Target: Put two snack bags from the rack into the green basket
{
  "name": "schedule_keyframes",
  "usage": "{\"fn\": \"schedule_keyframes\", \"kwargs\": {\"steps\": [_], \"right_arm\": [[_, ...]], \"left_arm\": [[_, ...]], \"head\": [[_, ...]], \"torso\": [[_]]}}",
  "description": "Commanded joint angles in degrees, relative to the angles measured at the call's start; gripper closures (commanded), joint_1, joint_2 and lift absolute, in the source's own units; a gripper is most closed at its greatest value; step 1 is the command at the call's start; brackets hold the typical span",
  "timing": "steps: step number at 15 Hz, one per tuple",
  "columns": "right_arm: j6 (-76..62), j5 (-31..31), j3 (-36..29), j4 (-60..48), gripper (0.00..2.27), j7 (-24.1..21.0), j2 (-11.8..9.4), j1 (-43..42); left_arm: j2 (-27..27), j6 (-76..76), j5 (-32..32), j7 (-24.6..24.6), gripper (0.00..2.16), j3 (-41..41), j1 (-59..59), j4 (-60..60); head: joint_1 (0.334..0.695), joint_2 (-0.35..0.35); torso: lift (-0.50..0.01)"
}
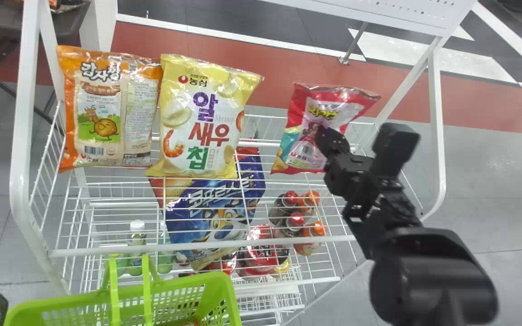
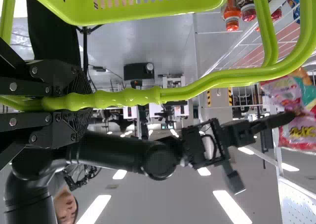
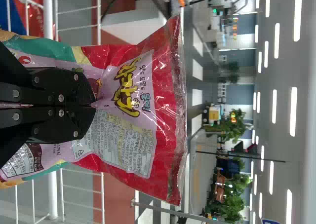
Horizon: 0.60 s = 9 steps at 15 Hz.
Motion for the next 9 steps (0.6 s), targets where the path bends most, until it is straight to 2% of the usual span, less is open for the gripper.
{"fn": "schedule_keyframes", "kwargs": {"steps": [1, 5, 9], "right_arm": [[5.05, -10.00, -4.66, -9.40, 2.05, 1.03, -0.01, 5.52], [23.86, -21.16, -9.76, -22.84, 2.05, 3.32, -0.01, 10.71], [38.27, -32.06, -11.70, -28.21, 2.05, 4.99, 0.08, 15.37]], "left_arm": [[0.13, 0.07, -0.15, 0.17, 1.37, -0.09, -0.30, 0.18], [0.04, 0.07, -0.15, 0.17, 1.37, 0.79, -0.12, 0.00], [-0.49, 0.07, -0.06, 0.08, 1.37, 2.02, 0.67, -0.53]], "head": [[0.695, -0.350], [0.695, -0.350], [0.695, -0.350]], "torso": [[-0.005], [-0.005], [-0.005]]}}
